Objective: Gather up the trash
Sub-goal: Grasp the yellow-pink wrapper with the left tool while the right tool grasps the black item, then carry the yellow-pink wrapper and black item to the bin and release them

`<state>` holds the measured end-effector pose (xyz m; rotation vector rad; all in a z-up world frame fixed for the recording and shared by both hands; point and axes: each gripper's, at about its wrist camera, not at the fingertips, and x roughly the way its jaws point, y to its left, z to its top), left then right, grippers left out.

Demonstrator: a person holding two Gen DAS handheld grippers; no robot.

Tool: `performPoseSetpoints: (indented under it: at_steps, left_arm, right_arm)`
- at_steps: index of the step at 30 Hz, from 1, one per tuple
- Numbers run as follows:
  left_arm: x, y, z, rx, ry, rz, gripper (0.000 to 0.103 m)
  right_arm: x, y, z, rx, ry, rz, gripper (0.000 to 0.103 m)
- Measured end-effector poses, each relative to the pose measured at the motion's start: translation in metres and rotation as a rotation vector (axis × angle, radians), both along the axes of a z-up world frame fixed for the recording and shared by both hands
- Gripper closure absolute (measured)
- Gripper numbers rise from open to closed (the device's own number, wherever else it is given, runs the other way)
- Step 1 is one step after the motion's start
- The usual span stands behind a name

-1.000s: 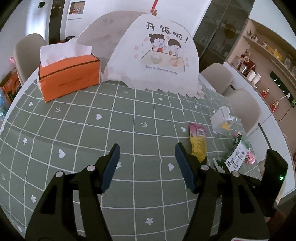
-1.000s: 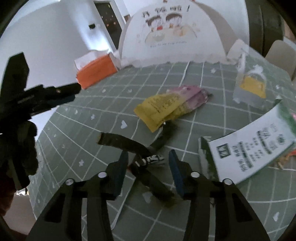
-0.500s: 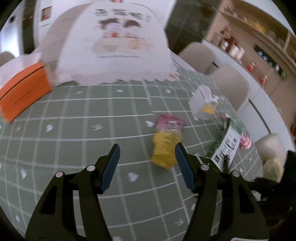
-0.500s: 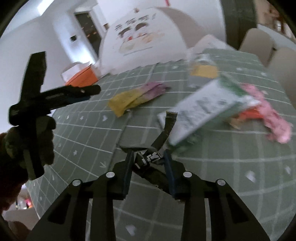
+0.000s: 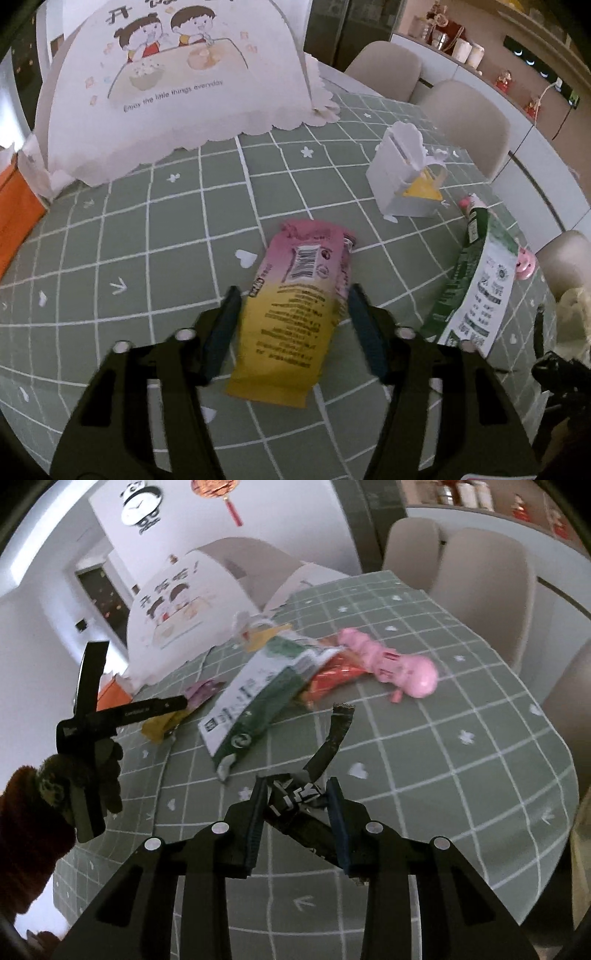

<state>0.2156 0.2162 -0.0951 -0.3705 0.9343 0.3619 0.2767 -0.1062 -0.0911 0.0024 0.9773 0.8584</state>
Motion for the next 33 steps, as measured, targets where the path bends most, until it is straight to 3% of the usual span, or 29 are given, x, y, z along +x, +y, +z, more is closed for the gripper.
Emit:
performPoseSetpoints:
  at_steps: [3, 15, 24, 28, 33]
  left_arm:
    - [-0.002, -0.003, 0.000, -0.005, -0.001, -0.010, 0.072]
    - [-0.037, -0.036, 0.024, -0.097, -0.091, -0.062, 0.075]
    - [-0.037, -0.068, 0.066, -0.047, -0.176, -0.097, 0.075]
    - [-0.033, -0.087, 0.089, -0.028, -0.220, -0.141, 0.075]
    - [-0.028, -0.112, 0.116, -0.028, -0.272, -0.190, 0.075]
  right_arm:
    - [0.001, -0.007, -0.004, -0.005, 0.009, -0.022, 0.071]
    - [-0.005, -0.012, -0.011, -0.025, 0.020, -0.030, 0.071]
    - [-0.006, -0.024, -0.008, -0.025, 0.007, -0.060, 0.071]
    - [-0.007, -0.034, 0.001, -0.027, -0.024, -0.084, 0.071]
    - [-0.013, -0.056, 0.033, -0.036, -0.127, -0.137, 0.071]
